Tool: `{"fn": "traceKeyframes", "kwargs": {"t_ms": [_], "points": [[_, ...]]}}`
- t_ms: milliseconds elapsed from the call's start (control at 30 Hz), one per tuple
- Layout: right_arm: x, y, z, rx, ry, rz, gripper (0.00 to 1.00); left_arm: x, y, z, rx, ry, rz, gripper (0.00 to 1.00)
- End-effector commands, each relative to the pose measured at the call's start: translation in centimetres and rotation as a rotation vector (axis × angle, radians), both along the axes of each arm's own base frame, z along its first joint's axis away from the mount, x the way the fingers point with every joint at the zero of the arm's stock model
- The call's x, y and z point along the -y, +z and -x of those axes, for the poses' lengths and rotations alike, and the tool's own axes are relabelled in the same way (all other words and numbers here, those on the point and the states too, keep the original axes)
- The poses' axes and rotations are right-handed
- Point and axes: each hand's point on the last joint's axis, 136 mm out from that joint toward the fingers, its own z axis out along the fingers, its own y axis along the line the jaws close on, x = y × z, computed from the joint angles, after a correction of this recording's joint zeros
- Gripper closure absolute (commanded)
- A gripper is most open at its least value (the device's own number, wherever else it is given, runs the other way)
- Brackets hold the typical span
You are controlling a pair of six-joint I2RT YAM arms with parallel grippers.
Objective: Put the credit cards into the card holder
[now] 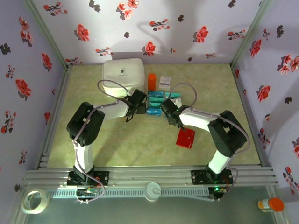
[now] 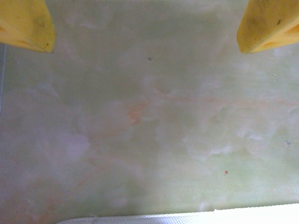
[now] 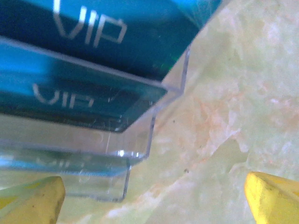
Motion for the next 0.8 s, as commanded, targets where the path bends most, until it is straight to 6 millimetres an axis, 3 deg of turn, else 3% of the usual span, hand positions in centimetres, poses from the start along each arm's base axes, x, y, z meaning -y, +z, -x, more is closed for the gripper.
{"fn": "traceKeyframes", "kwargs": {"t_ms": [0,233,467,633,767], "points": [[0.5,1.2,3.1,-0.043,-0.011,-0.102,0.01,0.5,1.8,-0.4,0.039,-0.031,0.005,0.00],[0.8,3.4,7.6,-0.005,-0.155,-0.452,0.01,-2.2,3.3,0.9,0.064,-0.011,-0.004,0.00],[0.6,2.3,12.1,-0.041,-0.346,-0.810,0.03,-4.1,4.6,3.6,0.072,0.019,0.060,0.00],[1.6,0.6,14.8,-0.062,-0.442,-0.940,0.17,-4.7,5.6,5.3,0.081,0.037,0.133,0.00],[3.0,-0.4,16.2,-0.046,-0.508,-0.974,0.33,-4.5,5.8,6.2,0.077,0.035,0.189,0.00]]}}
